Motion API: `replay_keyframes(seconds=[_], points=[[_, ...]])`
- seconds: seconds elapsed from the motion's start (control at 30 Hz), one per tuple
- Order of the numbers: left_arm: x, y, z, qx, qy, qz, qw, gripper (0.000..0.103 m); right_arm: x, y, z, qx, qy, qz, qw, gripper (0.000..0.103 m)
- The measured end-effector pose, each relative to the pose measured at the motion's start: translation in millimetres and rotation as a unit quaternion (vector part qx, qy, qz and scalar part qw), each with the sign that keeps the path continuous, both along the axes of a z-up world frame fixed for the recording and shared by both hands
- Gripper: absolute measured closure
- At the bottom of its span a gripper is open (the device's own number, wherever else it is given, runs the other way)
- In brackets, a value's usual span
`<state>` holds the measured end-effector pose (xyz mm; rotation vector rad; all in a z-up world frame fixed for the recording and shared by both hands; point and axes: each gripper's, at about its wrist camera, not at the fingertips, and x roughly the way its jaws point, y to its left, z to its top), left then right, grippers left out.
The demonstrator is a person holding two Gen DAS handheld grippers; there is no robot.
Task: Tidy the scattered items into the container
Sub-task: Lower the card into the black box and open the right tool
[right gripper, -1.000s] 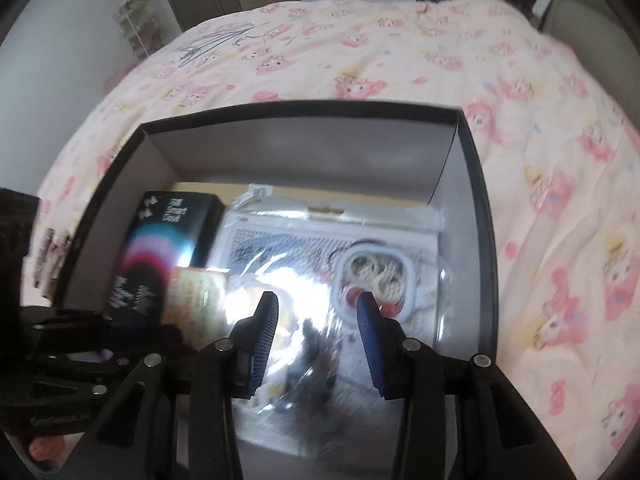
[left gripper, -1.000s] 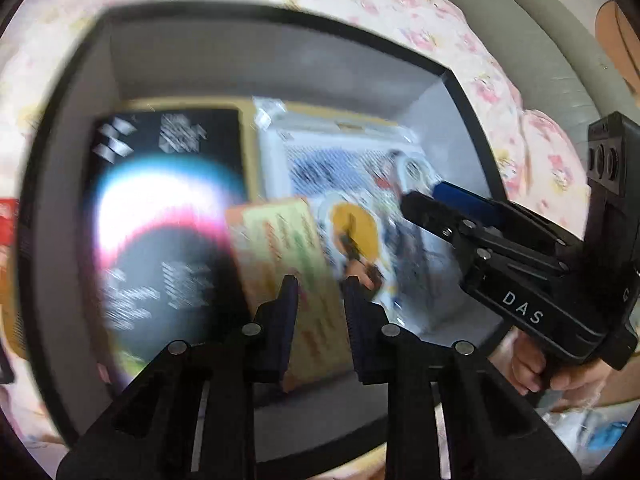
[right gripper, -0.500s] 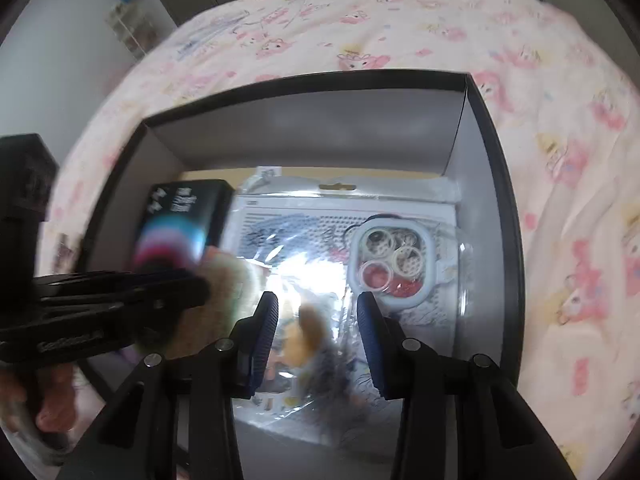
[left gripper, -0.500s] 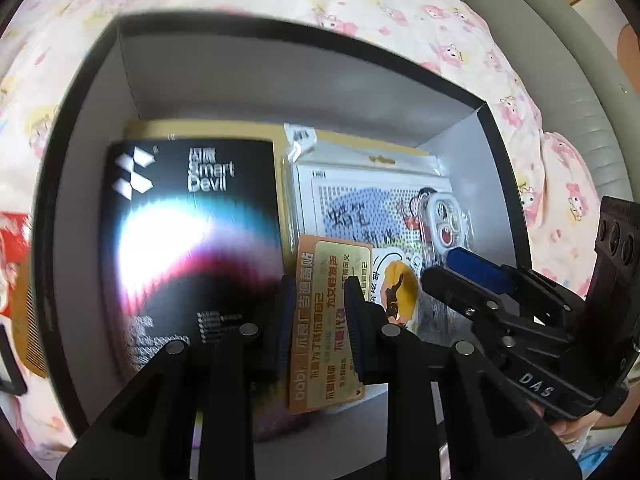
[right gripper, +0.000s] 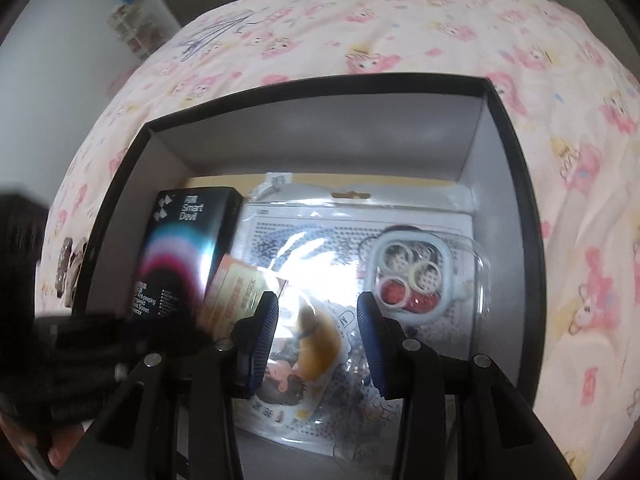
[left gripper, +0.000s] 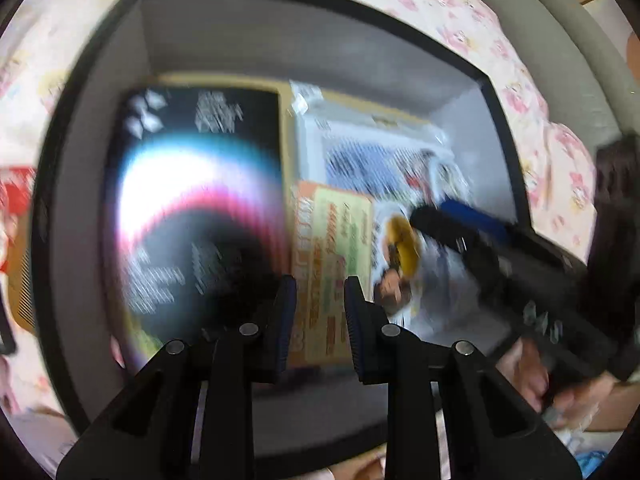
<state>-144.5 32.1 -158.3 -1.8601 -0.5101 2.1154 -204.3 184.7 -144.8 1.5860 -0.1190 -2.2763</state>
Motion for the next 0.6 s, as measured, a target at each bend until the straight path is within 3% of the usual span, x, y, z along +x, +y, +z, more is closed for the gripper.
replay_keyframes(seconds=[0.07,0.13,0.4,0.6], points=[[5.1,3.3,-3.7,0.013,-0.008,-0.011,0.9998,0.08,1.3,-0.6,-0.1,-0.003,-0.002,0.002,1.0,0.066],[7.4,3.3,-2.3,0.004,0.0,-0.013,0.9999,0.08,2.9,-2.9,-1.3,-0.003,-0.004,0.007,1.0,0.066],[-18.9,-5.3,23.0,-0.014,0.067,0.014,0.9975,0.08,6.4,-0.3,5.9,0.017,0.028,-0.01,0.999,0.066],[-38.6,2.3,8.4,-0.015,0.052,-0.007,0.9985,0.08,6.3,6.0,0.4,0.034,0.023,-0.014,0.999,0.066]])
